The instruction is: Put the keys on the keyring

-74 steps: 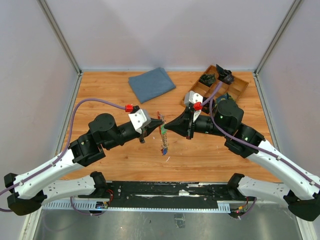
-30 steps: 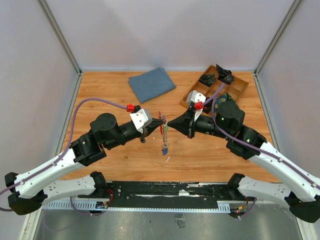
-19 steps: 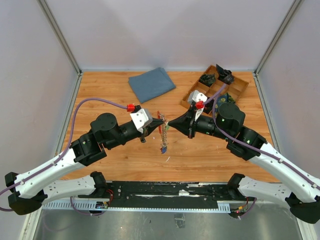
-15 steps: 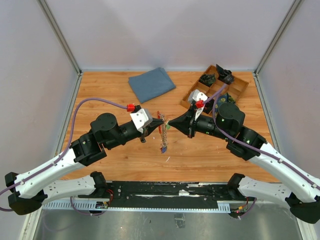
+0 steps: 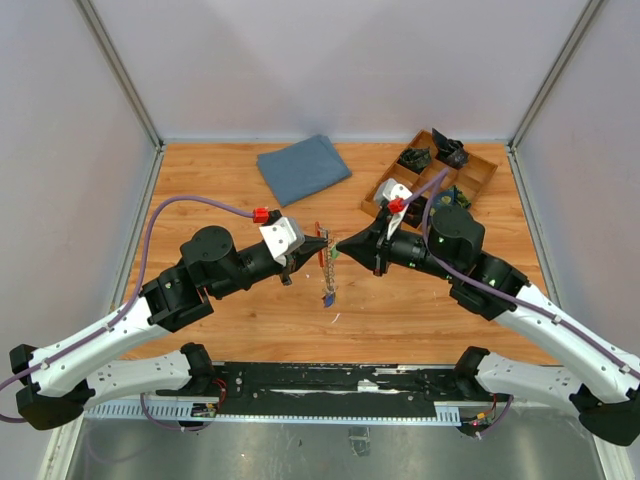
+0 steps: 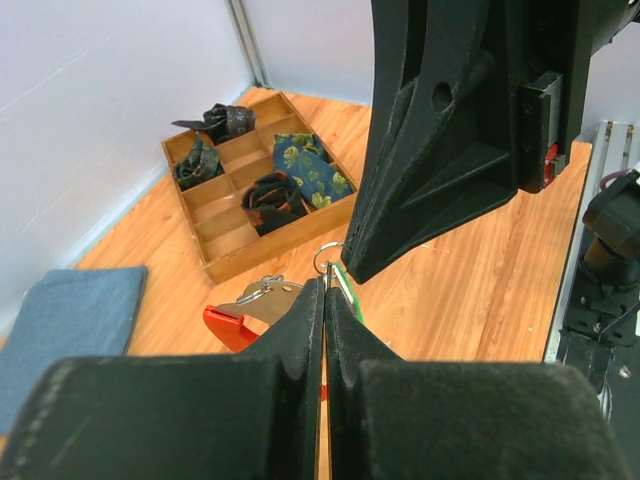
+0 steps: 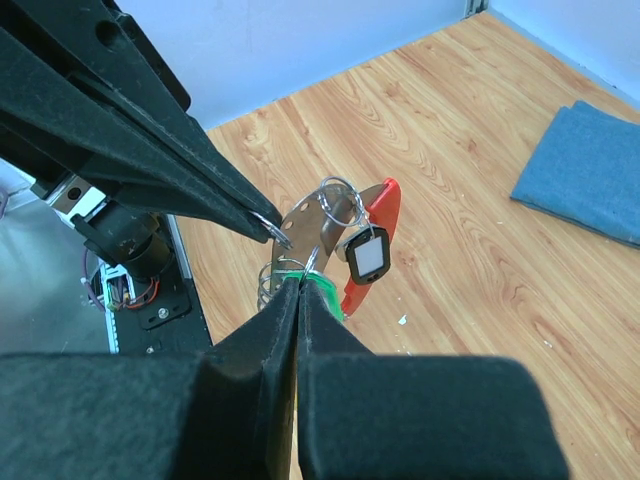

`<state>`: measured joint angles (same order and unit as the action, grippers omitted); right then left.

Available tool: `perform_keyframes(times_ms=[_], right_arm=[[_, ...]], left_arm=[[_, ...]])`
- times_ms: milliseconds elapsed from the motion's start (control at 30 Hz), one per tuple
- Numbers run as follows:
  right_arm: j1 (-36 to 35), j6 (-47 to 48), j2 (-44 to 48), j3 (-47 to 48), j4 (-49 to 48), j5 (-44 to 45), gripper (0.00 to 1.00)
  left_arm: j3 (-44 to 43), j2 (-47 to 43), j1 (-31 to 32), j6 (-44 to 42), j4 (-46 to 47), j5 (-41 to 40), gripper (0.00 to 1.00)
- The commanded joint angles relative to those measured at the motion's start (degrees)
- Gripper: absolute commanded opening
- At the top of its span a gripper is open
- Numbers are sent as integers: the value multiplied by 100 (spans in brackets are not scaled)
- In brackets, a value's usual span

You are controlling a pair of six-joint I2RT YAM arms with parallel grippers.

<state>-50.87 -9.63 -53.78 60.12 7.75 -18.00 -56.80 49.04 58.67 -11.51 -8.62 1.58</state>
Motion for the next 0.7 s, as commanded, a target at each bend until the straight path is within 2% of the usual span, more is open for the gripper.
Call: perform_keyframes(times_ms=[0, 267, 667], right_arm=[[-98, 106, 222, -90, -280, -321, 1], [-98, -8, 261, -263, -990, -666, 1], [-98, 4, -50, -10, -924, -622, 1]], left_arm=[[-42, -71, -14, 41, 410, -49, 1], [-37, -34, -14, 189, 515, -254, 0], [-33, -60, -14, 194, 510, -193, 1]])
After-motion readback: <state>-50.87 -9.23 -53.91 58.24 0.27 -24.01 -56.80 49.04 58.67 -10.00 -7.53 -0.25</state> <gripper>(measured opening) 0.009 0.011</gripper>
